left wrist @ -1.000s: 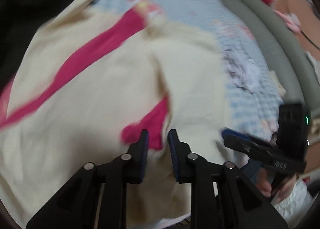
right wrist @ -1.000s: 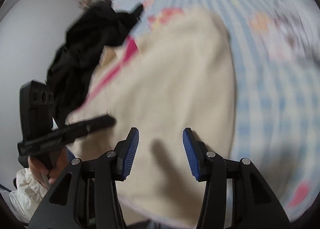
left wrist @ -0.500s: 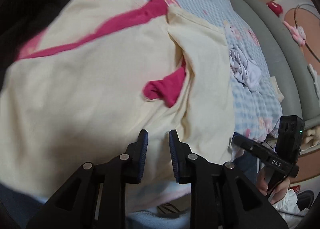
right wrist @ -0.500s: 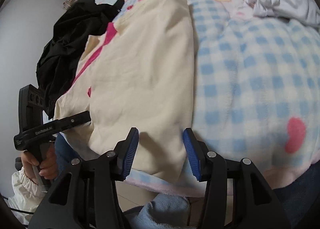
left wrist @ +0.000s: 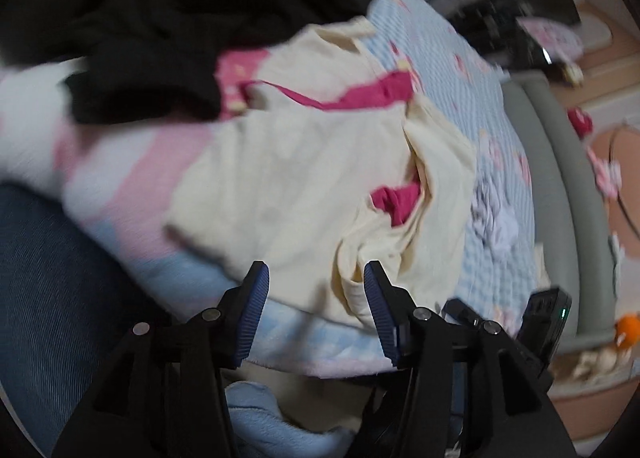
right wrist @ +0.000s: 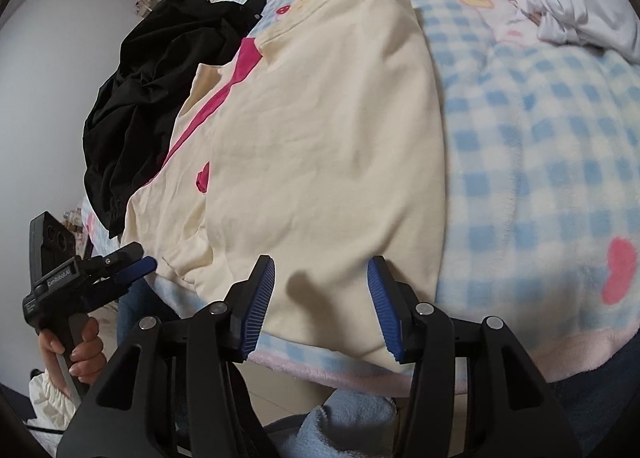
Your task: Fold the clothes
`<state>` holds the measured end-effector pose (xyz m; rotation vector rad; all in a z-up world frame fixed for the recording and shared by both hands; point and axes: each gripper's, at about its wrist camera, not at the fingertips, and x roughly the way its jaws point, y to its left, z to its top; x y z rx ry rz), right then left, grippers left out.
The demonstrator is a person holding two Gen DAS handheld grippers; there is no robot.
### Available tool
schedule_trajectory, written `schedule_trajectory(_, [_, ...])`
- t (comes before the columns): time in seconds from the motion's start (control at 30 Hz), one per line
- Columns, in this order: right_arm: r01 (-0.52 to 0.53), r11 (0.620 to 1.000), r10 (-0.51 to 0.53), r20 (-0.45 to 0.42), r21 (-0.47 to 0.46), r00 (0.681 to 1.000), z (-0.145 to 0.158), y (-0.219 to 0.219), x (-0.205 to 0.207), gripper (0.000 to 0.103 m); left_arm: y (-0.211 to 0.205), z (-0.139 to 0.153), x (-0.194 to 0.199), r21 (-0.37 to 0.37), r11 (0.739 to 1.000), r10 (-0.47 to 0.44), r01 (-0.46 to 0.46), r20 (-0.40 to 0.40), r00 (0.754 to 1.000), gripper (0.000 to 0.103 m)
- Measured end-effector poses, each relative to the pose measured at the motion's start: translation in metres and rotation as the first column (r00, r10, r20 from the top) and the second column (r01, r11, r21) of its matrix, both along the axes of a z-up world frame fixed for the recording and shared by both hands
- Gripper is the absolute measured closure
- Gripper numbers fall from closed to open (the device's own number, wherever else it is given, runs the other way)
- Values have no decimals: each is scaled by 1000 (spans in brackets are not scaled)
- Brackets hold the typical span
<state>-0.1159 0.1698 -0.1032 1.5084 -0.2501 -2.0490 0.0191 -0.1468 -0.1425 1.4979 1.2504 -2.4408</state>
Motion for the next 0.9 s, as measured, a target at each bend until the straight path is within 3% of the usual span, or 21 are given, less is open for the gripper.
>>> schedule_trajectory(0.13, [9,1000,-9,-26,18,1000,4,3,0,53,-7,9,11,-78,995,69,-69,6,998,51])
schedule_trajectory(0.23, [29,999,-29,-25,21,999,5,9,-2,53,-18,7,15,-165,974,163,-157,25,986,50])
schedule_trajectory(0.3, [38,999,-38,-27,27,999,5,12,-3,53,-27,-2,10,-124,977,180,-176,19,983,44])
schedule_trajectory(0.4, [53,998,-52,-34,27,998,7,18,-2,53,-32,-14,-6,-112,979,177,-172,33,984,45])
schedule_trajectory(0.53, [79,996,-78,-29,30,997,6,26,-2,53,-20,1,-20,-242,960,141,-138,-5,990,73])
schedule_trajectory(0.63, [99,995,-98,-28,30,995,5,31,-2,53,-10,15,-21,-312,944,104,-107,-26,994,84])
schedule_trajectory(0.7, [108,994,-107,-24,30,994,4,33,-3,53,-6,23,-21,-331,940,80,-88,-37,996,84])
schedule_trajectory(0.87, [87,996,-87,-11,19,996,1,28,-1,53,-8,28,-22,-285,955,67,-82,-60,996,82])
schedule_trajectory(0.9, [78,997,-78,-14,11,997,2,27,0,53,-9,25,-25,-276,959,55,-69,-60,997,69])
